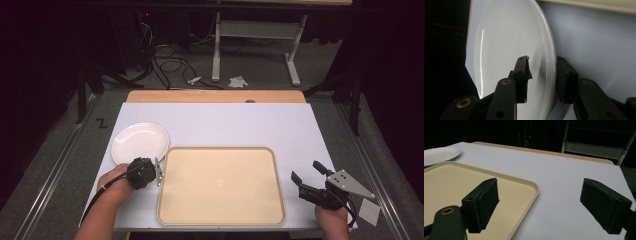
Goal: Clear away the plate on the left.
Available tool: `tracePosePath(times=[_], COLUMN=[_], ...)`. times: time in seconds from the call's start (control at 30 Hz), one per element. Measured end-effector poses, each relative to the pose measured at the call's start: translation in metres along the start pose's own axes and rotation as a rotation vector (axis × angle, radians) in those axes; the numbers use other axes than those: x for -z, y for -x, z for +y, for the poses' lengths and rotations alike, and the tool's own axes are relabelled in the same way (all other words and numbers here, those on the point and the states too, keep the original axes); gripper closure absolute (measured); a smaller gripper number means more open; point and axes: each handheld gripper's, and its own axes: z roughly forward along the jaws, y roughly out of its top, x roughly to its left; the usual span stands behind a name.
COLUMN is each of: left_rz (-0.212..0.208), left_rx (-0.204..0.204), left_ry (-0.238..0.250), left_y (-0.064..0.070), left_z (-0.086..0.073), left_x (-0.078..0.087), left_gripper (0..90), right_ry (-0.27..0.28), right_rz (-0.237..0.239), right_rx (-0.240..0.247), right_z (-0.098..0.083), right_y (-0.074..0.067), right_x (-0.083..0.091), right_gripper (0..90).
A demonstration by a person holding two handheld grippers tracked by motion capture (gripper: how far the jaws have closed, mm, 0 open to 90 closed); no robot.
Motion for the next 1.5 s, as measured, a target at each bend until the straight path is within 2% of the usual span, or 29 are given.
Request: tracePosePath(times=[0.03, 0.07, 0.13, 0.23, 0.33, 0.4, 0.57, 0.77, 0.9, 0.93, 1.0, 1.07, 1.13, 1.23, 1.27, 1.33, 1.4, 1.5], left_rz=[-0.002, 0.023, 0.046, 0.089, 0.140, 0.153, 0.146, 0.173, 0.181, 0.185, 0.189, 0.189, 0.199, 0.209, 0.209, 0.215, 0.219, 0.228], left_rx=[-0.011, -0.028, -0.011, -0.018, 0.013, 0.043, 0.091, 0.132, 0.126, 0.136, 0.124, 0.144, 0.131, 0.144, 0.133, 0.138, 0.112, 0.111], left_ry=[0.000, -0.005, 0.008, -0.001, 0.024, 0.038, 0.050, 0.088, 0.094, 0.107, 0.094, 0.121, 0.121, 0.147, 0.144, 0.165, 0.159, 0.178], left_y=[0.002, 0.005, 0.008, 0.011, 0.009, 0.005, -0.001, 0.003, 0.002, 0.004, 0.003, 0.004, 0.005, 0.006, 0.005, 0.007, 0.007, 0.008], left_z=[0.000, 0.000, -0.001, 0.000, 0.001, 0.002, -0.001, -0.008, -0.011, -0.011, -0.012, -0.011, -0.011, -0.009, -0.008, -0.005, -0.002, 0.002], left_x=[-0.001, -0.002, -0.003, -0.002, 0.002, 0.005, 0.010, 0.012, 0.016, 0.015, 0.017, 0.018, 0.021, 0.024, 0.027, 0.030, 0.036, 0.045], left_gripper=[74.2, 80.6, 82.0, 83.6, 85.8, 87.2, 87.6, 87.7, 87.7, 87.6, 87.6, 87.6, 87.6, 87.6, 87.6, 87.6, 87.5, 87.6], right_ry=[-0.001, -0.002, 0.007, 0.004, 0.006, 0.003, 0.001, -0.001, -0.001, 0.000, 0.000, -0.003, -0.004, -0.010, -0.009, -0.004, -0.002, -0.002], right_rz=[0.000, -0.001, -0.001, -0.005, -0.004, -0.001, -0.003, -0.009, -0.009, -0.010, -0.009, -0.007, -0.006, -0.009, -0.008, -0.007, -0.007, -0.006], right_rx=[-0.001, 0.001, 0.003, -0.002, -0.006, -0.001, -0.002, -0.006, -0.012, -0.010, -0.009, -0.007, -0.013, -0.013, -0.014, -0.015, -0.013, -0.015], right_z=[0.000, 0.000, 0.000, 0.000, 0.000, 0.000, -0.001, -0.002, -0.002, -0.002, -0.002, -0.002, -0.002, -0.002, -0.002, -0.002, -0.002, -0.002], right_y=[0.000, -0.001, 0.000, 0.001, 0.001, 0.001, 0.001, 0.002, 0.002, 0.002, 0.002, 0.002, 0.001, 0.001, 0.002, 0.002, 0.003, 0.003], right_x=[0.000, 0.000, 0.001, 0.001, 0.001, 0.001, 0.001, 0.000, 0.000, 0.000, 0.000, -0.001, -0.001, -0.001, -0.001, -0.001, -0.002, -0.001], right_gripper=[16.2, 16.2, 16.2, 16.2, 16.2, 16.2, 16.2, 16.2, 16.2, 16.2, 16.2, 16.2, 16.2, 16.2, 16.2, 16.2, 16.2, 16.2])
